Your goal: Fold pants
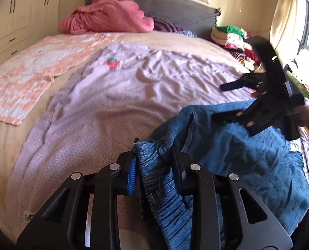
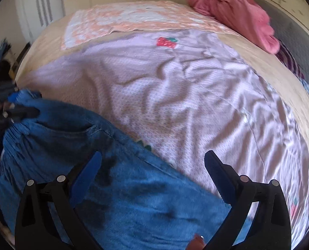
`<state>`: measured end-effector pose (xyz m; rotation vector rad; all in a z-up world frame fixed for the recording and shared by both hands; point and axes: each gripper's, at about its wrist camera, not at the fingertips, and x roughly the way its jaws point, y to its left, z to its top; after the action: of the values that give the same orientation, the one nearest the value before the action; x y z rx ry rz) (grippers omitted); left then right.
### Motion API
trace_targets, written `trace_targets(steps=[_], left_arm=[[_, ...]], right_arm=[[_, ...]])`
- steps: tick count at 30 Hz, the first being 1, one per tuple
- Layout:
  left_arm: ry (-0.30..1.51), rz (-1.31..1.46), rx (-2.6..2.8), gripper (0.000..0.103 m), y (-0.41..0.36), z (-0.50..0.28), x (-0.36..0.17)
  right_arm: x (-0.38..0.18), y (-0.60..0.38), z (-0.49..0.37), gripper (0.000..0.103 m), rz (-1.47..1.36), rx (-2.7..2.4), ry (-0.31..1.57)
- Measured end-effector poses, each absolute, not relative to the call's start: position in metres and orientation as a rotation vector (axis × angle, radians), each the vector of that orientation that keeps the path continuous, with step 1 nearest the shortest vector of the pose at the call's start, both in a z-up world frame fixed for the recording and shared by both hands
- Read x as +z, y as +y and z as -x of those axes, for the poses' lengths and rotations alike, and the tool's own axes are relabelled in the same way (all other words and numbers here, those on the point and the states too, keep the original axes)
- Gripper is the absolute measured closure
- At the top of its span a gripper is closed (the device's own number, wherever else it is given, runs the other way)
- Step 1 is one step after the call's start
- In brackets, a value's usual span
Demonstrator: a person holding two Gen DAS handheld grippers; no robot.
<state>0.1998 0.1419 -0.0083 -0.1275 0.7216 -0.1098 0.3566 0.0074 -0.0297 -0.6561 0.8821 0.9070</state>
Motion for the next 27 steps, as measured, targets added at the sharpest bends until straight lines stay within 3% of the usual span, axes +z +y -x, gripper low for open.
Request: trace_targets(steps=[1, 3, 4, 6, 9, 12, 27], left_arm=[[0.704, 0.120, -0.114, 0.083, 0.140, -0.197, -0.005], [0.679, 0.106, -0.120, 0.083, 0.138, -0.193, -0.001], [0.672, 0.105, -0.131, 0.083, 0.137, -0.192, 0.000], [0.676, 0.096, -0.132, 0.083, 0.136, -0.191, -0.001], [0.684, 0.067, -0.104, 0.083, 0.136, -0.192, -0.005], [0.677, 0.078, -0.091, 0.083, 0.140, -0.190, -0.003], [0.559, -0.019, -0.185, 0.076, 0.107, -0.113, 0.035]], right_arm=[[-0.034, 0.013, -0.355, 0.009, 0.683, 0.918, 0.887], [-0.043, 0.020, -0.352, 0.027, 0.709, 0.912, 0.902], [-0.049, 0.023, -0.350, 0.030, 0.699, 0.900, 0.922], [-0.050, 0.026, -0.341, 0.064, 0.677, 0.904, 0.921], [-0.044, 0.024, -0.320, 0.092, 0.683, 0.895, 0.880], [-0.024, 0.009, -0.304, 0.097, 0.619, 0.856, 0.846], [0.050, -0.080, -0.176, 0.097, 0.380, 0.755, 0.652]])
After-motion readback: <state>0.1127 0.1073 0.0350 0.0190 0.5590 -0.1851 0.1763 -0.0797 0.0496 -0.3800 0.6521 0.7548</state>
